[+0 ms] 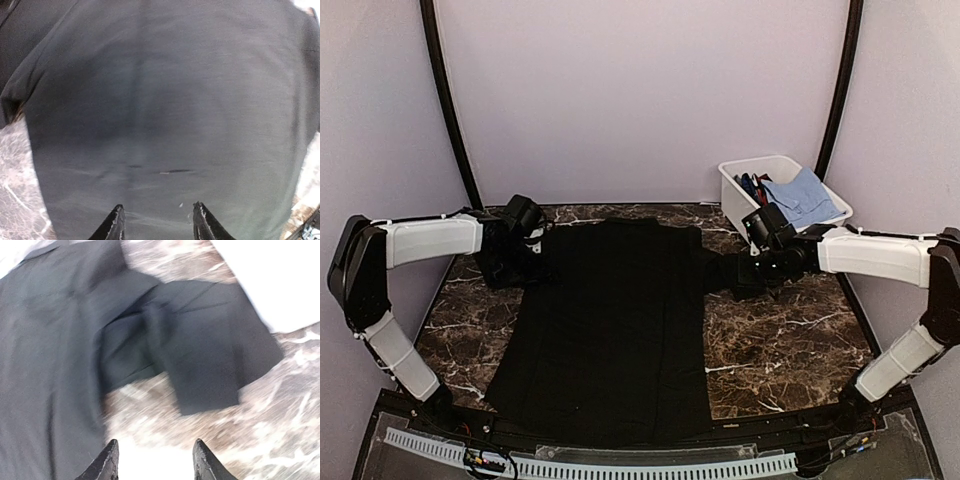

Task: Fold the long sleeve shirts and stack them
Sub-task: Pick up the sleeve from the center of the board, then adjust the sleeve at the center of the board, then pick up the sleeve from the center of the board.

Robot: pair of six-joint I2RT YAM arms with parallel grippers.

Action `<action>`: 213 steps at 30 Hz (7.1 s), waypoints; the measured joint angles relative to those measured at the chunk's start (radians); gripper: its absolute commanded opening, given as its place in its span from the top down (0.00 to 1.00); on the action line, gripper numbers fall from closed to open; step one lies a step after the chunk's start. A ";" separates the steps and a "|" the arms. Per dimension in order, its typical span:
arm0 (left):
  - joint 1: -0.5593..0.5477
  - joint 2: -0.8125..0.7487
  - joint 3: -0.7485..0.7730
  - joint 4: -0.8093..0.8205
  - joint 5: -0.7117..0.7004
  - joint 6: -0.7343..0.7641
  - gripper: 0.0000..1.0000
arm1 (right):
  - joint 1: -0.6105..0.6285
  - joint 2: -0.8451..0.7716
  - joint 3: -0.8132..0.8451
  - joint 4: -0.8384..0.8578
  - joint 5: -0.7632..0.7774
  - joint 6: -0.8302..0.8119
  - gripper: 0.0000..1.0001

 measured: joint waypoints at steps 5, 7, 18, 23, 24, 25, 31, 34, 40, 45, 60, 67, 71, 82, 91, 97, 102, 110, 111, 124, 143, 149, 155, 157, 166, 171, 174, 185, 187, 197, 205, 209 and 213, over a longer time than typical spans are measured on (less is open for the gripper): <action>-0.069 -0.043 0.058 -0.005 0.018 -0.013 0.54 | -0.132 0.076 0.008 0.047 -0.009 -0.082 0.53; -0.097 -0.057 0.065 -0.003 0.026 -0.023 0.54 | -0.160 0.110 0.011 0.063 -0.014 -0.103 0.53; -0.173 -0.072 0.069 0.003 0.058 -0.063 0.54 | -0.231 0.235 0.013 0.149 -0.039 -0.143 0.51; -0.178 -0.072 0.072 0.004 0.061 -0.064 0.54 | -0.243 0.299 0.005 0.193 -0.060 -0.144 0.53; -0.179 -0.072 0.072 0.004 0.062 -0.065 0.54 | -0.243 0.310 0.002 0.201 -0.065 -0.143 0.55; -0.179 -0.072 0.072 0.005 0.063 -0.066 0.54 | -0.243 0.312 0.002 0.213 -0.067 -0.140 0.57; -0.182 -0.072 0.072 0.012 0.069 -0.075 0.54 | -0.243 0.309 -0.010 0.240 -0.098 -0.114 0.75; -0.185 -0.072 0.072 0.013 0.072 -0.080 0.55 | -0.243 0.291 -0.028 0.239 -0.110 -0.097 0.86; -0.195 -0.072 0.072 0.026 0.077 -0.087 0.54 | -0.233 0.249 -0.035 0.209 -0.120 -0.088 1.00; -0.208 -0.072 0.072 0.038 0.081 -0.093 0.54 | -0.209 0.196 -0.035 0.185 -0.117 -0.084 1.00; -0.229 -0.072 0.072 0.064 0.098 -0.111 0.54 | -0.172 0.161 -0.035 0.126 -0.086 -0.079 0.59; -0.232 -0.072 0.072 0.069 0.102 -0.111 0.55 | -0.172 0.247 -0.035 0.134 -0.076 -0.071 0.55; -0.233 -0.072 0.072 0.080 0.103 -0.112 0.54 | -0.167 0.270 -0.030 0.150 -0.075 -0.064 0.60; -0.233 -0.072 0.072 0.089 0.106 -0.116 0.54 | -0.117 0.275 -0.018 0.132 -0.050 -0.011 1.00; -0.248 -0.072 0.072 0.108 0.113 -0.126 0.54 | -0.102 0.166 -0.009 0.063 -0.053 -0.008 1.00; -0.271 -0.072 0.072 0.135 0.140 -0.146 0.54 | -0.042 0.074 0.048 0.027 -0.050 -0.023 1.00; -0.294 -0.067 0.069 0.208 0.192 -0.178 0.54 | 0.037 0.043 0.109 0.034 -0.076 -0.041 1.00; -0.319 -0.011 0.064 0.362 0.282 -0.247 0.52 | 0.193 0.101 0.170 0.128 -0.198 -0.055 1.00; -0.323 0.000 0.064 0.380 0.290 -0.256 0.50 | 0.206 0.113 0.174 0.141 -0.215 -0.056 1.00; -0.322 0.066 0.011 0.509 0.277 -0.386 0.44 | 0.306 0.308 0.242 0.220 -0.326 -0.097 0.93; -0.277 0.134 -0.115 0.561 0.220 -0.414 0.40 | 0.375 0.371 0.294 0.213 -0.289 -0.090 0.67; -0.259 0.166 -0.085 0.480 0.150 -0.368 0.44 | 0.344 0.247 0.180 0.210 -0.235 -0.058 0.66; -0.248 0.249 0.009 0.413 0.100 -0.312 0.48 | 0.322 0.167 0.065 0.207 -0.202 -0.030 0.65; -0.248 0.267 0.032 0.406 0.096 -0.298 0.50 | 0.320 0.146 0.042 0.207 -0.197 -0.023 0.65; -0.257 0.311 0.093 0.383 0.097 -0.269 0.63 | 0.313 0.060 -0.017 0.204 -0.164 0.003 0.65; -0.272 0.316 0.113 0.373 0.099 -0.264 0.64 | 0.294 0.035 -0.036 0.198 -0.150 0.010 0.65; -0.273 0.323 0.134 0.362 0.095 -0.262 0.64 | 0.285 0.019 -0.048 0.196 -0.145 0.013 0.65; -0.273 0.382 0.209 0.317 0.044 -0.233 0.74 | 0.276 -0.022 -0.091 0.192 -0.133 0.021 0.65; -0.275 0.388 0.217 0.314 0.045 -0.230 0.78 | 0.272 -0.035 -0.100 0.190 -0.123 0.026 0.64; -0.286 0.391 0.256 0.294 0.068 -0.218 1.00 | 0.225 -0.111 -0.145 0.169 -0.065 0.068 0.64; -0.298 0.322 0.267 0.285 0.076 -0.218 1.00 | 0.132 -0.169 -0.223 0.155 -0.028 0.126 0.63; -0.298 0.212 0.267 0.280 0.073 -0.218 1.00 | 0.097 -0.193 -0.248 0.149 -0.020 0.140 0.63; -0.298 0.093 0.267 0.276 0.061 -0.217 1.00 | 0.069 -0.196 -0.258 0.149 -0.019 0.146 0.62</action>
